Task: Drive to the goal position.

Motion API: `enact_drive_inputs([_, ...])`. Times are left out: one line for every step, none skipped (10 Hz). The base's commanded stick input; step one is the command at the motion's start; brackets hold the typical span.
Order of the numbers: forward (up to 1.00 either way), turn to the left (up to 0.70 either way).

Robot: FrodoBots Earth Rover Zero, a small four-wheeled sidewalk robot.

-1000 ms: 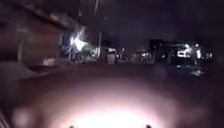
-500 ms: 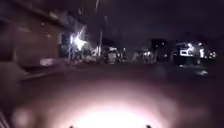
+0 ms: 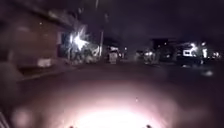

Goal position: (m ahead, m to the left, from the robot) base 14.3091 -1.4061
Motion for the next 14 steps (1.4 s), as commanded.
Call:
enact_drive_inputs([0.70,0.01])
enact_drive_inputs([0.70,0.02])
enact_drive_inputs([0.70,0.01])
enact_drive_inputs([0.70,0.00])
enact_drive_inputs([0.70,0.00])
enact_drive_inputs([0.70,0.00])
enact_drive_inputs([0.70,0.00])
enact_drive_inputs([0.70,0.00])
enact_drive_inputs([0.70,0.00])
enact_drive_inputs([0.70,0.00])
enact_drive_inputs([0.70,0.00])
enact_drive_inputs([0.70,0.00])
enact_drive_inputs([0.70,0.00])
enact_drive_inputs([0.70,0.00])
